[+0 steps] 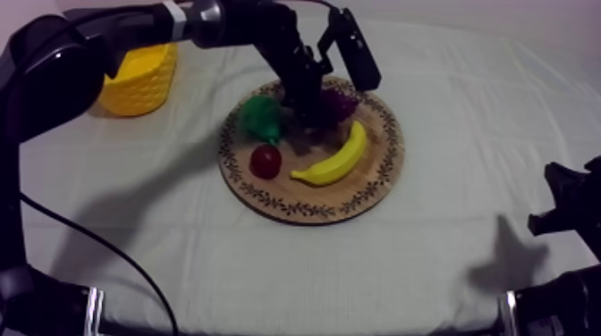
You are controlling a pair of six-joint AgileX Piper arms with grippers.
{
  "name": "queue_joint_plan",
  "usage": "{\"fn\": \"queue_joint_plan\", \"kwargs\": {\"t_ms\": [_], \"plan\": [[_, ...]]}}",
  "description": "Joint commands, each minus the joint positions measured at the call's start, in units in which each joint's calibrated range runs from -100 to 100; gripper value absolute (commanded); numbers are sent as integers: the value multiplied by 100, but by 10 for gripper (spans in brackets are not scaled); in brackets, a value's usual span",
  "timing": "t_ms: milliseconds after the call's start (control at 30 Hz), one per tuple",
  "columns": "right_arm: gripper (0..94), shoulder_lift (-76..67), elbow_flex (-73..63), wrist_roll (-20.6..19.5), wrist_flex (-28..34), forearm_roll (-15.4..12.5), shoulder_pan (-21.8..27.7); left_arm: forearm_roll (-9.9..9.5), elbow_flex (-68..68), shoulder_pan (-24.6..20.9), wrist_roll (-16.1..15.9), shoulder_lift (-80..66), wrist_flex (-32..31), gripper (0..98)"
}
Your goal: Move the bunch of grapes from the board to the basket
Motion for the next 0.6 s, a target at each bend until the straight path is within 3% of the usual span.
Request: {"fn": "queue_joint_plan", "kwargs": {"t_ms": [0, 267, 567], "plan": [[2, -1, 4, 0, 0, 0, 0, 0, -30, 0, 11, 23, 15, 851], [2, -1, 4, 0, 0, 0, 0, 10, -142, 5, 61, 130, 42, 782], [2, -1, 4, 0, 0, 0, 0, 15, -159, 7, 126, 157, 21, 558]]}}
